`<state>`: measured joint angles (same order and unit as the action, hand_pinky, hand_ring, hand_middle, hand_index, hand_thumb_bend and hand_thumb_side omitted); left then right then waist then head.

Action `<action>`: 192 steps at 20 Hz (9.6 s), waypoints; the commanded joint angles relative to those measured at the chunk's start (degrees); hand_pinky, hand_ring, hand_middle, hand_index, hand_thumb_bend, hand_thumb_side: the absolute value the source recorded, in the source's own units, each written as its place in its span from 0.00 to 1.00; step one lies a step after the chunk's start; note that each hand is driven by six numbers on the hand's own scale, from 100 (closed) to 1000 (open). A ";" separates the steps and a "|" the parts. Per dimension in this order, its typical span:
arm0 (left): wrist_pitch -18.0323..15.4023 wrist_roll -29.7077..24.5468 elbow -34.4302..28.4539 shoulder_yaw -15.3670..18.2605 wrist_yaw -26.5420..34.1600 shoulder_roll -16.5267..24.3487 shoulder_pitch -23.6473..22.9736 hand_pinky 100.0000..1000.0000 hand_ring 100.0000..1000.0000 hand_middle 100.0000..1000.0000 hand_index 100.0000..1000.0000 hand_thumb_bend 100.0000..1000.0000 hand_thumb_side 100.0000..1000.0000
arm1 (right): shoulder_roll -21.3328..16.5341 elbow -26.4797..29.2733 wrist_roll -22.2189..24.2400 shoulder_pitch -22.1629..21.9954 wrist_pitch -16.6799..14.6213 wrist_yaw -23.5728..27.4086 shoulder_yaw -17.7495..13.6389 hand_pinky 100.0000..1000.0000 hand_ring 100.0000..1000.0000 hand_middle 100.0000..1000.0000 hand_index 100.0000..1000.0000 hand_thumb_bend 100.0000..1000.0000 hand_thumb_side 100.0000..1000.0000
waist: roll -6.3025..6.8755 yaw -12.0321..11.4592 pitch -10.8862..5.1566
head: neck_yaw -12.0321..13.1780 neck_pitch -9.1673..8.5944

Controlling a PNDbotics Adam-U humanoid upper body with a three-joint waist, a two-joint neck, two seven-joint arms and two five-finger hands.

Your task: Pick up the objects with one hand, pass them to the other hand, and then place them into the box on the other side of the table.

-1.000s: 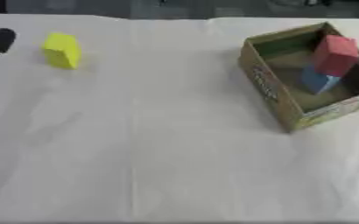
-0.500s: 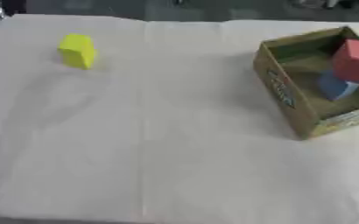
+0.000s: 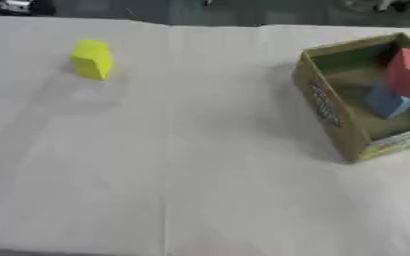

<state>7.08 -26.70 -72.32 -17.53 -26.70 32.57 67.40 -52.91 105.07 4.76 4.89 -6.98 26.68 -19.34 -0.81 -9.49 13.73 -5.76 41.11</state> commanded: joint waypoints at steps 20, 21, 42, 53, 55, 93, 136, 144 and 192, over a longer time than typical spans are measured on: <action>-13.69 -17.41 22.53 5.40 -33.89 -7.16 12.82 0.82 0.77 0.71 0.80 0.88 0.00 | 0.72 3.74 0.38 1.00 0.93 -3.17 0.21 1.00 0.86 0.85 0.90 0.00 0.43 | -0.48 2.88 3.56 | 5.12 -4.45; -13.78 -17.67 22.68 5.42 -34.15 -7.23 12.98 0.83 0.77 0.71 0.80 0.88 0.00 | 0.81 3.73 0.43 1.02 1.05 -3.28 0.27 1.00 0.86 0.85 0.90 0.00 0.43 | -0.50 2.91 3.69 | 5.12 -4.62; -9.97 -17.17 28.90 9.49 -40.58 -9.02 12.92 0.83 0.79 0.73 0.78 0.64 0.00 | 2.31 3.50 0.44 1.27 1.98 -5.80 0.62 1.00 0.84 0.84 0.90 0.00 0.44 | -1.05 4.34 5.99 | 6.38 -6.64; -8.79 -15.42 29.17 10.72 -43.49 -8.89 13.17 0.83 0.80 0.75 0.78 0.67 0.00 | 3.21 3.61 0.60 1.39 2.14 -7.16 0.76 1.00 0.84 0.83 0.89 0.00 0.44 | -1.38 4.70 7.39 | 7.94 -6.84; -8.58 -14.97 29.17 11.08 -43.84 -8.95 13.20 0.83 0.81 0.75 0.78 0.67 0.00 | 3.41 3.59 0.59 1.39 2.25 -7.49 0.79 1.00 0.83 0.84 0.89 0.00 0.44 | -1.45 4.74 7.69 | 8.16 -7.09; -7.74 -6.43 29.81 12.37 -44.95 -9.52 12.91 0.67 0.59 0.48 0.58 0.31 0.00 | 4.56 3.06 1.68 0.69 1.96 -8.69 0.31 1.00 0.83 0.85 0.89 0.00 0.45 | -1.35 5.65 8.46 | 8.27 -8.15; 4.63 1.60 -14.26 1.41 11.66 3.70 -10.95 0.61 0.54 0.42 0.50 0.00 0.00 | 0.52 4.01 0.05 -4.84 1.16 -4.01 -0.89 1.00 0.83 0.85 0.90 0.00 0.41 | -0.73 1.61 0.55 | 4.34 -7.08; 9.35 9.26 -22.70 2.52 16.02 4.00 -18.77 0.58 0.52 0.41 0.50 0.00 0.00 | 0.89 4.24 -0.19 -5.24 1.06 -4.10 -1.07 1.00 0.83 0.85 0.90 0.00 0.41 | -1.08 1.23 0.63 | 4.65 -5.90; 0.93 18.51 -21.10 -5.72 17.09 -18.15 -23.05 0.55 0.48 0.39 0.46 0.00 0.15 | 2.67 3.82 0.22 -5.10 1.05 -4.16 -0.92 1.00 0.83 0.85 0.90 0.00 0.41 | -2.77 2.39 0.41 | -2.27 -1.64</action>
<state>8.75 -8.64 -93.07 -23.22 -9.19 14.73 43.72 -48.66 108.50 4.81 -0.54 -5.82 22.30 -19.71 -2.69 -7.19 16.45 -7.76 39.27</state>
